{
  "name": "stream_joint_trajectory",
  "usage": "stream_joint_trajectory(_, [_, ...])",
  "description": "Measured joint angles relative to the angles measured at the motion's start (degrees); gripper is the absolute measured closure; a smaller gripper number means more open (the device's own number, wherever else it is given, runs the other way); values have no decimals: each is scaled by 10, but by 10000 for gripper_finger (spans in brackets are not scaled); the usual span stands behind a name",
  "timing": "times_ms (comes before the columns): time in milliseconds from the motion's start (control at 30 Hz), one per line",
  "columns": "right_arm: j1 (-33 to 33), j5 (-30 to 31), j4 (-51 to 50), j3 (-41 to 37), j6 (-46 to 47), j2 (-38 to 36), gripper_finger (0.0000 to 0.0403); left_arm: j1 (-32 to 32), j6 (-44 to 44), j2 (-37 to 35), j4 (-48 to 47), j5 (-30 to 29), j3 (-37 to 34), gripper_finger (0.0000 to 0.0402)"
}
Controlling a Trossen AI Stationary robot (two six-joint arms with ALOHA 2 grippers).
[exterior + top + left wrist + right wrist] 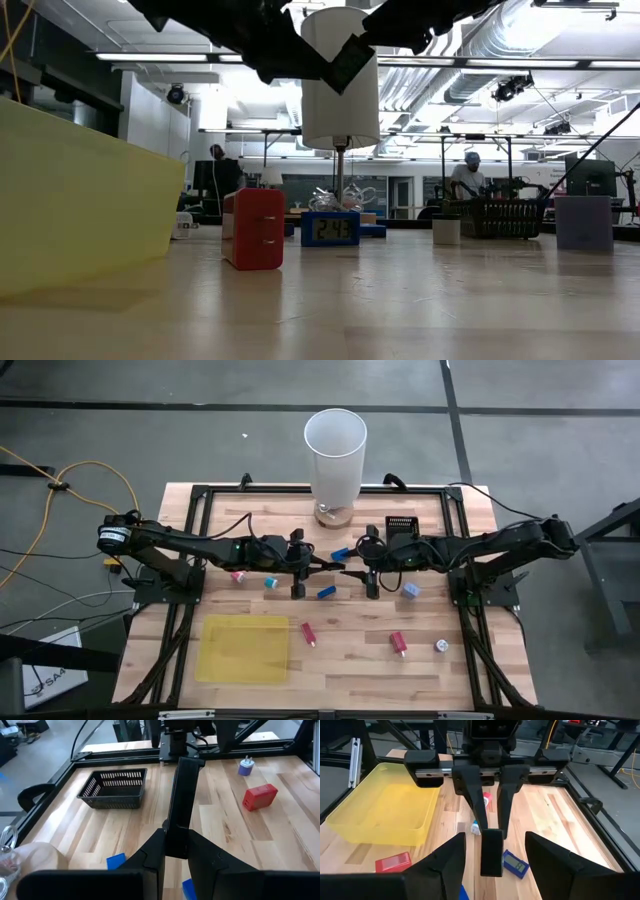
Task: Pick & Place Office items
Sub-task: Put the black digital clock into the black bin
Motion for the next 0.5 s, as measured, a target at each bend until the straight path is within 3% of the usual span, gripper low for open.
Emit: stream_joint_trajectory(500, [0,4,-2,0,1,0,212,-8,-31,0,0,0,0,346])
